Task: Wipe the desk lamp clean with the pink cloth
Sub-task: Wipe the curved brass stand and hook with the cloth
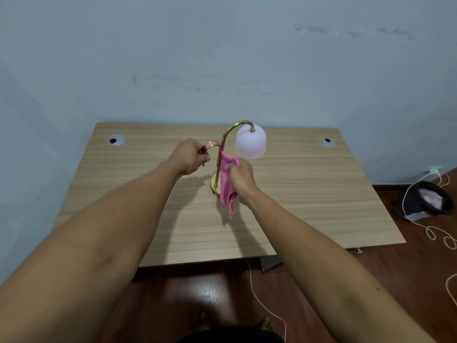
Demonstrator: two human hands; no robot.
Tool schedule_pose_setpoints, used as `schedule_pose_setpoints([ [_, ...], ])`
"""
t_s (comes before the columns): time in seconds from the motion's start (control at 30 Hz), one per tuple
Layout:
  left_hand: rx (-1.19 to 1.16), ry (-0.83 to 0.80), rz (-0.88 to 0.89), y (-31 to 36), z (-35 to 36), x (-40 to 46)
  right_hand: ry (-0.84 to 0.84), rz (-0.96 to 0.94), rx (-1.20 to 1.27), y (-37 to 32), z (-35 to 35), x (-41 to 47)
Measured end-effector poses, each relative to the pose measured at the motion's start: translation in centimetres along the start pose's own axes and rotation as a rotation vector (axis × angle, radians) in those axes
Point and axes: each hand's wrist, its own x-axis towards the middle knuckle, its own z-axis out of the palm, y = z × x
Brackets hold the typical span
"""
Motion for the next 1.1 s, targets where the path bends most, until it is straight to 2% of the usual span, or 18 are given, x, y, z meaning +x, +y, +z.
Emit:
schedule_pose_setpoints([
  [0.07, -0.009, 0.005, 0.006, 0.0, 0.0, 0.0, 0.082, 0.016, 0.111, -0.2, 0.0, 0.0],
  [0.17, -0.012, 0.001, 0.005, -0.1, 0.1, 0.0, 0.224, -0.149, 0.174, -2.0, 0.7, -0.4],
  [0.3, -0.022, -0.005, 0.0, -0.1, 0.1, 0.1, 0.089, -0.249, 0.048, -2.9, 2.2, -0.4],
  [0.43, -0.048, 0.014, -0.014, -0.4, 0.3, 0.1, -0.01, -0.067, -0.152, -0.6, 1.7, 0.1],
  [0.53, -0.107, 0.029, -0.01, -0.9, 0.5, 0.0, -0.032, 0.085, -0.104, 0.7, 0.9, -0.5],
  [0.6, -0.138, 0.039, -0.012, -1.1, 0.8, -0.1, 0.144, 0.097, 0.035, 0.4, 0.6, -1.3],
  [0.7, -0.149, 0.044, -0.019, -1.2, 0.9, -0.2, 0.53, -0.04, 0.27, -1.9, -0.1, -2.2],
  [0.8, -0.146, 0.018, -0.027, -1.1, 0.8, 0.0, 0.678, -0.135, 0.505, -5.4, -1.3, -1.7],
  [0.9, -0.142, 0.003, -0.032, -0.9, 0.6, 0.0, 0.647, -0.145, 0.46, -8.0, -2.1, -0.7],
  [1.0, -0.138, 0.005, -0.022, -0.8, 0.5, -0.1, 0.495, -0.172, 0.284, -9.0, -1.6, 0.1],
  [1.1, -0.111, 0.009, -0.008, -0.5, 0.4, -0.1, 0.443, -0.286, 0.069, -8.6, -0.2, 0.1],
])
